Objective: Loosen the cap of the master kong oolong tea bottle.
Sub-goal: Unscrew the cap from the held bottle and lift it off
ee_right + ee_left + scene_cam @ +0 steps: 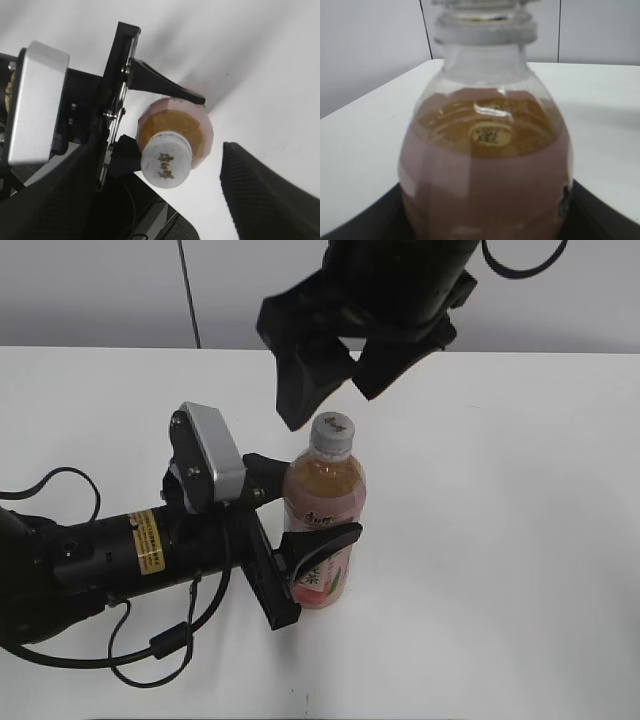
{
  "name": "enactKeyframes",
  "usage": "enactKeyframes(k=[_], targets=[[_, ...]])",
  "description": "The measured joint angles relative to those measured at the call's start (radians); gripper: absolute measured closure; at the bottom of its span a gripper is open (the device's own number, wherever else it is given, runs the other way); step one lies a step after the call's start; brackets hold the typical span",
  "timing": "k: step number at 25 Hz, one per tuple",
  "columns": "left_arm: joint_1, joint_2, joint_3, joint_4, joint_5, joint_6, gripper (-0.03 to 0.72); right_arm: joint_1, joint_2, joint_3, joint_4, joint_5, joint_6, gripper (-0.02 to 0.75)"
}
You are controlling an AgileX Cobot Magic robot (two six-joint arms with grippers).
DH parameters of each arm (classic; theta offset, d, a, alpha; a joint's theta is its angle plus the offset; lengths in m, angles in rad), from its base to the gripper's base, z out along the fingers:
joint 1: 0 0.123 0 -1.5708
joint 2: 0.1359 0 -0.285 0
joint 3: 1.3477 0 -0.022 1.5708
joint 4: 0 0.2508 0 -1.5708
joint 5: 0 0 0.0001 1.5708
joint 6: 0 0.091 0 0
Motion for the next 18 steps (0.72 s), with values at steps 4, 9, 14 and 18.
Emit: enactKeyframes(k=[4,9,14,18], targets=[[0.000,0.000,0.000,0.000,0.000,0.000,0.251,0.000,0.000,0.057,0.014,0.001,0.003,0.152],[0.000,0.000,0.000,0.000,0.000,0.000,0.251,0.000,0.000,0.071,0.026,0.002,0.005,0.155],[0.000,0.000,0.000,0.000,0.000,0.000,0.251,0.000,0.000,0.071,0.026,0.002,0.005,0.197],[0.000,0.000,0.000,0.000,0.000,0.000,0.251,0.000,0.000,0.071,0.026,0.002,0.004,0.251]])
